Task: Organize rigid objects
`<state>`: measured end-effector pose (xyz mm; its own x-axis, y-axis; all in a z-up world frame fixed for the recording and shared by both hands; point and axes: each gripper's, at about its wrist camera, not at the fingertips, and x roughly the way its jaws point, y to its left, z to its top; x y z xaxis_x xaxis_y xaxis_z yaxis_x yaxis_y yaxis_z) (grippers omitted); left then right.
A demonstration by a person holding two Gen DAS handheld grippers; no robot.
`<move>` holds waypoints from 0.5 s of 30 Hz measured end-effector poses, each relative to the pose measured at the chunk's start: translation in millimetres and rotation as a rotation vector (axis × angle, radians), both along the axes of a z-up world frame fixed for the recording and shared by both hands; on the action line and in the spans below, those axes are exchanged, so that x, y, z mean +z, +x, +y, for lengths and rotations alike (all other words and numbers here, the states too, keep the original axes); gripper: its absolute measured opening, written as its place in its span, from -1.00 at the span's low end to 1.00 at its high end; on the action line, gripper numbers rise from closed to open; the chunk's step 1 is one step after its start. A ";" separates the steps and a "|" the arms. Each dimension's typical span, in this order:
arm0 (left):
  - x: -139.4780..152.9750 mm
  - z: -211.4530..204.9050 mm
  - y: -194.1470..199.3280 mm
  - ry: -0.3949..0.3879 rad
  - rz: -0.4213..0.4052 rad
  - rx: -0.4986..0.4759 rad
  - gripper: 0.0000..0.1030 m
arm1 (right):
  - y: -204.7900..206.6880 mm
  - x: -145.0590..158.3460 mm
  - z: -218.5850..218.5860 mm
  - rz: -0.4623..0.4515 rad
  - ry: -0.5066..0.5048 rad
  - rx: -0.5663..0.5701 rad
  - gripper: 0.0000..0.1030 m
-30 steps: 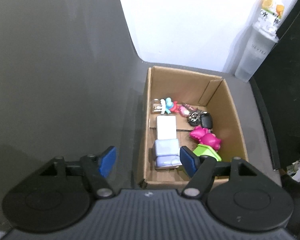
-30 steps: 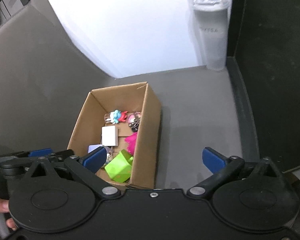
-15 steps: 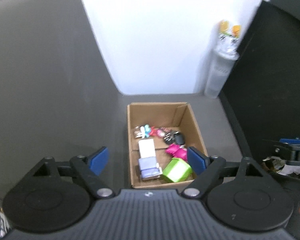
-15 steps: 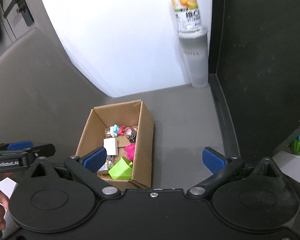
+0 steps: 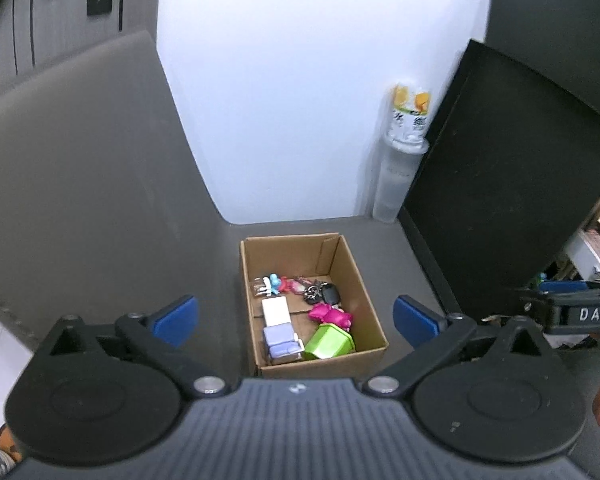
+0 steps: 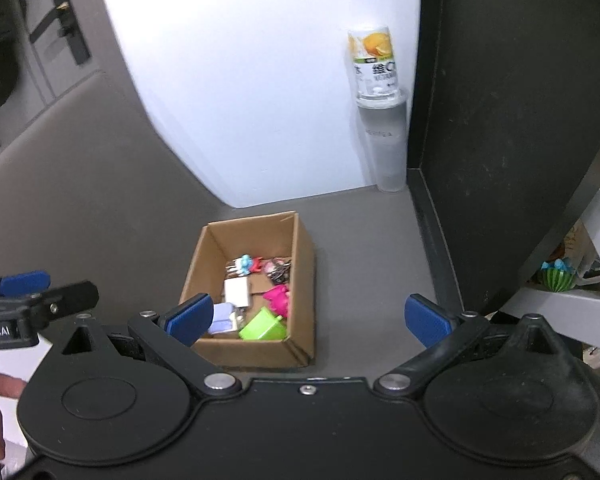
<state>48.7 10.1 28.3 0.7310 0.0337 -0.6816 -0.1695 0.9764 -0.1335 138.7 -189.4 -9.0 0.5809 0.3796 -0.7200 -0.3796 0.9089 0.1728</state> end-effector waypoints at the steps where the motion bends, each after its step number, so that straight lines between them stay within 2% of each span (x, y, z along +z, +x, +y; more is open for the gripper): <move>1: 3.1 0.3 -4.2 0.000 -0.003 -0.002 1.00 | -5.1 2.1 0.4 -0.004 0.001 0.008 1.00; 7: 15.2 -0.8 -21.3 -0.023 -0.024 -0.042 1.00 | -24.6 6.5 -1.7 -0.010 -0.007 -0.004 1.00; 9: 16.0 -5.2 -23.0 0.005 -0.033 -0.067 1.00 | -28.6 5.2 -1.5 -0.014 -0.022 -0.008 1.00; 13: 14.6 -8.4 -27.9 -0.016 -0.041 -0.085 1.00 | -34.8 2.6 -5.9 -0.011 -0.023 -0.019 1.00; 15: 13.6 -11.8 -30.4 -0.001 -0.041 -0.091 1.00 | -36.2 1.4 -7.9 -0.011 -0.030 -0.027 1.00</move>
